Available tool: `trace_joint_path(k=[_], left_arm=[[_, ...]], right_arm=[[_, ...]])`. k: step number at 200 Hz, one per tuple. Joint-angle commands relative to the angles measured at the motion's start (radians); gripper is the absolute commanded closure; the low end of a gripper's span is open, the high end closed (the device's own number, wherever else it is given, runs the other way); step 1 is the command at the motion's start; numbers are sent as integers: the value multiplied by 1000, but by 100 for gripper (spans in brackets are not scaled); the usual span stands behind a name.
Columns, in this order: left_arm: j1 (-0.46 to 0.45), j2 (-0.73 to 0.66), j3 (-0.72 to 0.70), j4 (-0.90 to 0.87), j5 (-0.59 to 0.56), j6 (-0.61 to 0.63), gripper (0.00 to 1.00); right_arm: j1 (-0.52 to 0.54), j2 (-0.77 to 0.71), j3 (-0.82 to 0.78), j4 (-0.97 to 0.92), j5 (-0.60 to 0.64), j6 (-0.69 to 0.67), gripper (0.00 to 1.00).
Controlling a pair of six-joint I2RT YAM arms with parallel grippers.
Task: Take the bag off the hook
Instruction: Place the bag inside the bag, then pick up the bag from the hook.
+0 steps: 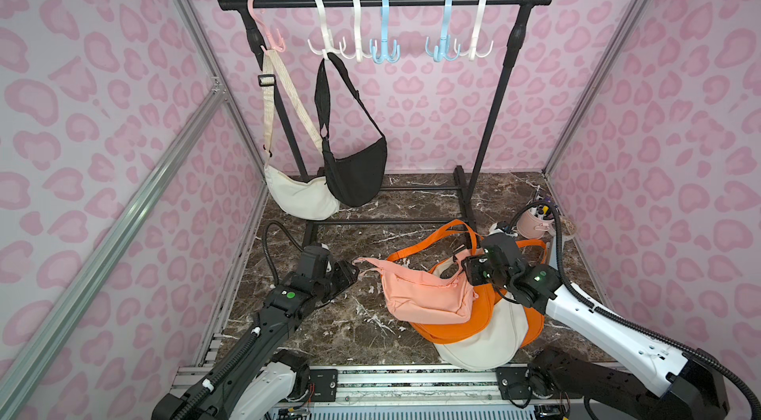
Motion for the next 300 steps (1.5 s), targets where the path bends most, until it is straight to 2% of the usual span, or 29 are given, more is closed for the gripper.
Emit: trace_joint_path(k=[1, 12, 60, 99, 126, 170, 193, 217, 256, 300], left_arm=[[2, -14, 22, -22, -58, 16, 29], [2, -24, 26, -37, -78, 15, 25], [2, -111, 28, -94, -179, 3, 24], [2, -189, 68, -93, -295, 100, 25], [2, -185, 146, -87, -370, 205, 26], [6, -136, 240, -31, -434, 327, 26], [29, -100, 281, 34, -412, 383, 26], [97, -31, 358, 92, -345, 437, 26], [194, 125, 512, 214, -232, 510, 26], [244, 313, 698, 273, -118, 548, 26]], right_arm=[[1, -3, 29, -35, 66, -18, 43], [-1, -8, 42, -49, 89, -20, 40], [2, -50, 71, -56, 146, -31, 35], [58, -43, 125, 40, 167, -129, 36], [102, 29, 189, 185, 157, -245, 37], [104, 251, 365, 352, 87, -308, 38], [101, 385, 500, 406, 65, -304, 39], [79, 487, 583, 516, 31, -303, 42], [8, 678, 761, 630, -31, -255, 46], [-57, 874, 970, 715, -75, -245, 48]])
